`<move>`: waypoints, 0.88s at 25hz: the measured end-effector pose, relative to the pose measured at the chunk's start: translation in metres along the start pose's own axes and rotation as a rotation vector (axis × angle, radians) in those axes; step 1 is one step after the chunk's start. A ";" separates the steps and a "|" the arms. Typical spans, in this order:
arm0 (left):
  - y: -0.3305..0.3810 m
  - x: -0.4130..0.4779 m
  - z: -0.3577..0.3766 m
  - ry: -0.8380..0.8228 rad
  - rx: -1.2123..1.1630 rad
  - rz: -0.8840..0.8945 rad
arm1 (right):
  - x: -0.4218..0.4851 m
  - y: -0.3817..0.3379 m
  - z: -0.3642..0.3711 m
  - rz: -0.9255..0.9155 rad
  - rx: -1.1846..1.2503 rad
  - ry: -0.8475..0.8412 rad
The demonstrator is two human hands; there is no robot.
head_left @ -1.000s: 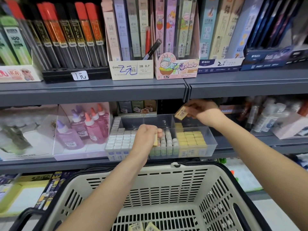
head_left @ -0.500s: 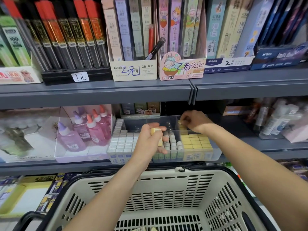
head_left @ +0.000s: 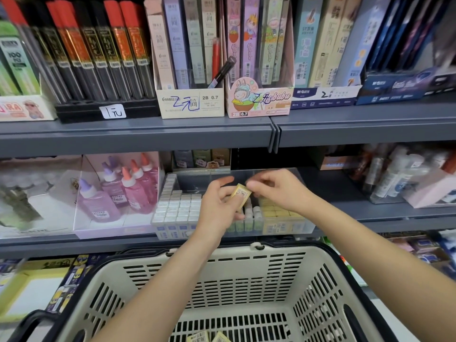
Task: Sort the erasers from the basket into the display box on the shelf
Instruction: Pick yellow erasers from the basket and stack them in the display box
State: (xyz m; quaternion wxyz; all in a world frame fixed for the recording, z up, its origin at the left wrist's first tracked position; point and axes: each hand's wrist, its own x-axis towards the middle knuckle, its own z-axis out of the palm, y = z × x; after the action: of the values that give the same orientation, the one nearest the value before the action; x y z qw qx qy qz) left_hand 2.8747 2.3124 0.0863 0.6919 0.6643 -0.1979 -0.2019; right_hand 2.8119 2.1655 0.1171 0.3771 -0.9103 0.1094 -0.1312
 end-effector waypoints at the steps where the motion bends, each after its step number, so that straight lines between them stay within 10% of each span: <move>1: -0.001 0.000 0.001 0.011 0.038 0.029 | -0.004 -0.004 0.000 -0.011 0.030 -0.013; 6: -0.002 -0.001 0.001 0.009 0.156 0.063 | -0.008 -0.002 -0.005 -0.014 0.094 -0.076; 13: -0.022 -0.002 -0.041 0.103 1.035 0.360 | 0.044 0.050 -0.040 0.239 -0.280 0.180; 22: -0.030 -0.003 -0.046 0.096 1.038 0.354 | 0.065 0.068 0.003 0.228 -0.380 0.007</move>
State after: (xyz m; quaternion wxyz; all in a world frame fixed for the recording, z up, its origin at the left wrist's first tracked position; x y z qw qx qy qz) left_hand 2.8967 2.3517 0.0544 0.3049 0.8834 -0.3485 0.0719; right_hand 2.8671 2.1011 0.0769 0.2108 -0.9463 0.2357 -0.0678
